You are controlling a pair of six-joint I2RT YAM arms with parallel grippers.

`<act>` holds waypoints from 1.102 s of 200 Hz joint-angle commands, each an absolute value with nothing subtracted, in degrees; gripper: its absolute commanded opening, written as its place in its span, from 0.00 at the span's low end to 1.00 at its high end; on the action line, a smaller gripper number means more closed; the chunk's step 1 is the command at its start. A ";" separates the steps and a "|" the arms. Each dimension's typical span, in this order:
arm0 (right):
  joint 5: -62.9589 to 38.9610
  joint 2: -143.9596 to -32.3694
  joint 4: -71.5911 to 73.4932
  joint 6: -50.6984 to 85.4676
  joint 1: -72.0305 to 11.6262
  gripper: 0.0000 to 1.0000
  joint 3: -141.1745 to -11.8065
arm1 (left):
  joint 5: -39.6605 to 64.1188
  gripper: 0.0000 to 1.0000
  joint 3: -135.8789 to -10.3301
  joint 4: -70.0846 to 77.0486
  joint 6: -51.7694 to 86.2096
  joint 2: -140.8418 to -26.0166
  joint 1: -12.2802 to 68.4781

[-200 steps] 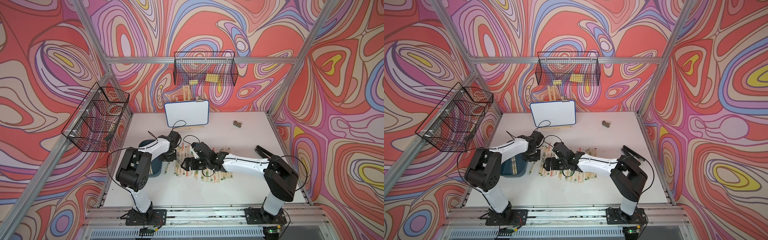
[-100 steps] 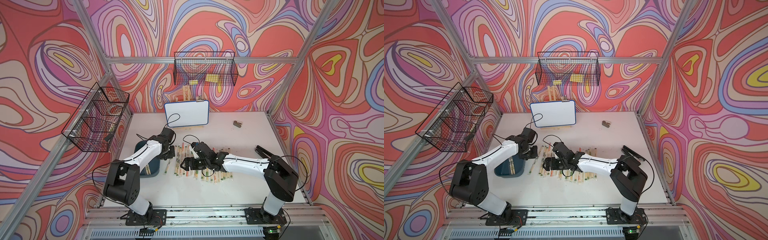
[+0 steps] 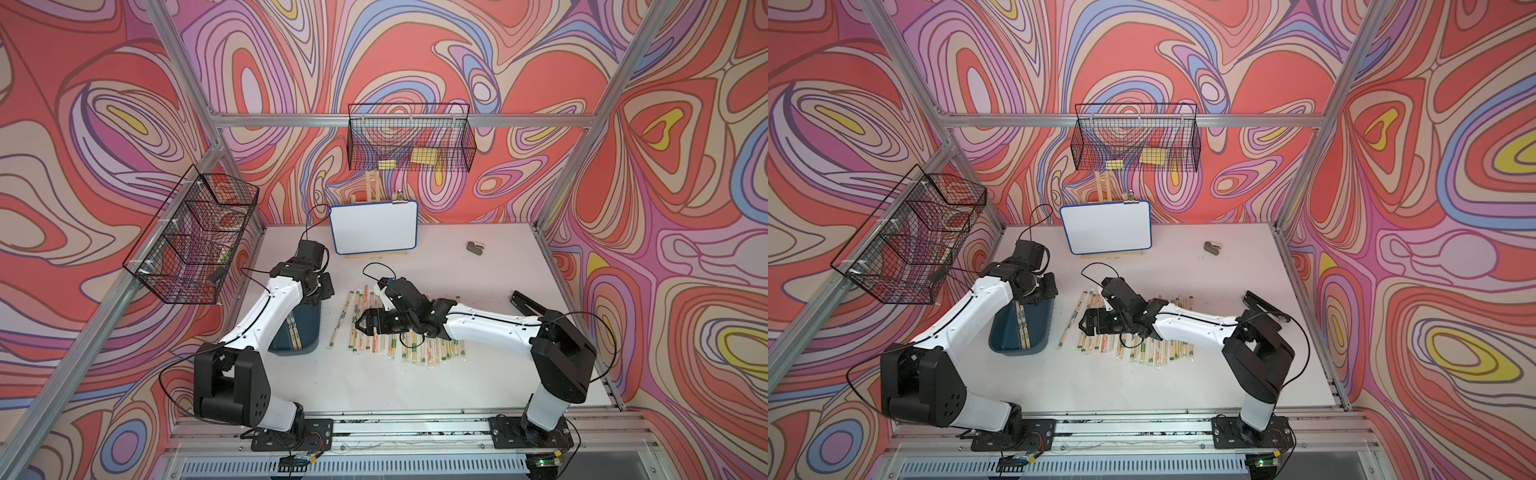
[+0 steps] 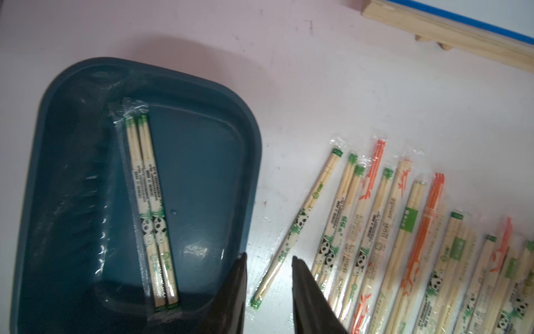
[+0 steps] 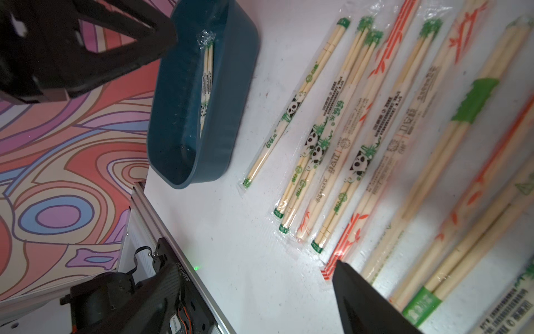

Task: Take the paired disposable chopsticks out of the storage box
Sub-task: Pick up the paired disposable chopsticks from the storage box.

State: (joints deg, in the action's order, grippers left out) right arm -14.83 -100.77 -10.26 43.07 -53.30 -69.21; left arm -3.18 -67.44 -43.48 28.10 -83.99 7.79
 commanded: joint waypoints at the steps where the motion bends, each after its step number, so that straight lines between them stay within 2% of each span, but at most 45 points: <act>1: -16.07 -103.65 -10.48 42.22 -53.45 0.89 -71.79 | -5.09 0.31 -65.48 -45.68 27.66 -83.16 4.33; 72: -17.87 -106.98 -8.89 41.35 -53.57 0.89 -76.06 | -3.05 0.31 -63.00 -44.98 25.23 -88.02 -5.90; 220: -19.70 -110.91 -7.91 39.52 -53.54 0.89 -78.25 | -4.85 0.30 -64.09 -42.81 23.18 -100.47 -8.26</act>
State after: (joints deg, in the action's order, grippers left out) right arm -19.35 -109.56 -8.54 40.49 -53.34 -76.95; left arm -4.47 -63.88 -43.48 24.27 -98.94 -7.88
